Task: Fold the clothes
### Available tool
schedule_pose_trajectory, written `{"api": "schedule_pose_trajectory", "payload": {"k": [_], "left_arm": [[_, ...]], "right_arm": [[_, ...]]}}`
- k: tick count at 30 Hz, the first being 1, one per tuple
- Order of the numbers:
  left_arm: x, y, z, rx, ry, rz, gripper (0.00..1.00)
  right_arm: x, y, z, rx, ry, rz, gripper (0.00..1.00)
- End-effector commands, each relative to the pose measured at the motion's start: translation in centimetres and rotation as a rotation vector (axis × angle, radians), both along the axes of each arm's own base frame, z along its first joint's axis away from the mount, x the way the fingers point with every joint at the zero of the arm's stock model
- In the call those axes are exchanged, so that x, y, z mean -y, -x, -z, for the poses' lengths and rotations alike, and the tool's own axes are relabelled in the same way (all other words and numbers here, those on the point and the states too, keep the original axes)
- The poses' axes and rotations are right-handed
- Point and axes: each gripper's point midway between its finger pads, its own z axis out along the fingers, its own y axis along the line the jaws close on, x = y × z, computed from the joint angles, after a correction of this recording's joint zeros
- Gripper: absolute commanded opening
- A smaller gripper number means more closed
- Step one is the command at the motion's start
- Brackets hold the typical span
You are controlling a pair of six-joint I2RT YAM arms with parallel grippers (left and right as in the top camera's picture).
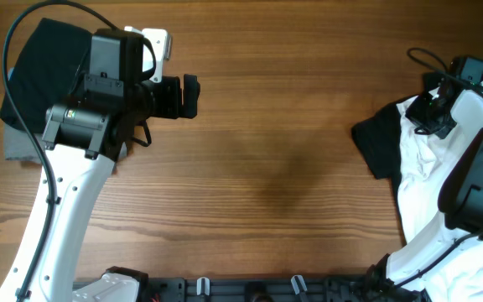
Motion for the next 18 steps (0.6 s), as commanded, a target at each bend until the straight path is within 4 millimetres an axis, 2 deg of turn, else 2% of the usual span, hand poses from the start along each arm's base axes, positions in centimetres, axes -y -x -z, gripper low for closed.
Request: {"api": "schedule_pose_trajectory", "payload": {"k": [1,3,6,7,10,12,14,15,16,17,18], "left_arm": [[0.4,0.1,-1.2,0.022,0.027,0.005,1.0],[0.4,0.1,-1.2,0.023,0.026,0.004,1.0],[0.3,0.2,-1.5,0.032,0.028,0.004,1.0],[0.0,0.4,-2.2,0.054,0.027,-0.005,1.0],[-1.8,0.6,-3.9,0.114,-0.011,-0.07,1.0],[-3.3,1.1,-6.1,0.179,-0.019,-0.126,1.0],[-4.7,2.2,-8.8,0.257,-0.018,-0.171,1.0],[-5.3,2.8,-9.9,0.292,-0.018,-0.19,1.0],[-6.0,3.5,-11.1,0.333,-0.017,-0.212,1.0],[-6.6,4.2,-12.1,0.366,-0.017,-0.23,1.0],[-7.1,4.9,-13.0,0.398,-0.017,-0.248,1.0]], "right_arm": [[1.1,-0.9,-5.1,0.101,0.097,0.01,0.04],[1.6,-1.7,-8.5,0.181,0.136,0.016,0.04],[1.3,-3.2,-16.1,0.369,0.181,-0.026,0.05],[-0.4,-4.0,-20.4,0.495,0.165,-0.121,0.04],[-4.5,-4.5,-28.3,0.712,0.12,-0.27,0.04],[-9.1,-4.1,-33.7,0.852,0.075,-0.398,0.04],[-15.1,-3.1,-37.0,0.943,0.018,-0.539,0.04],[-17.9,-2.6,-37.8,0.963,-0.008,-0.597,0.04],[-21.8,-1.8,-38.2,0.976,-0.054,-0.68,0.04],[-24.4,-1.3,-38.3,0.977,-0.089,-0.735,0.04],[-27.9,-0.5,-38.2,0.973,-0.138,-0.809,0.04]]}}
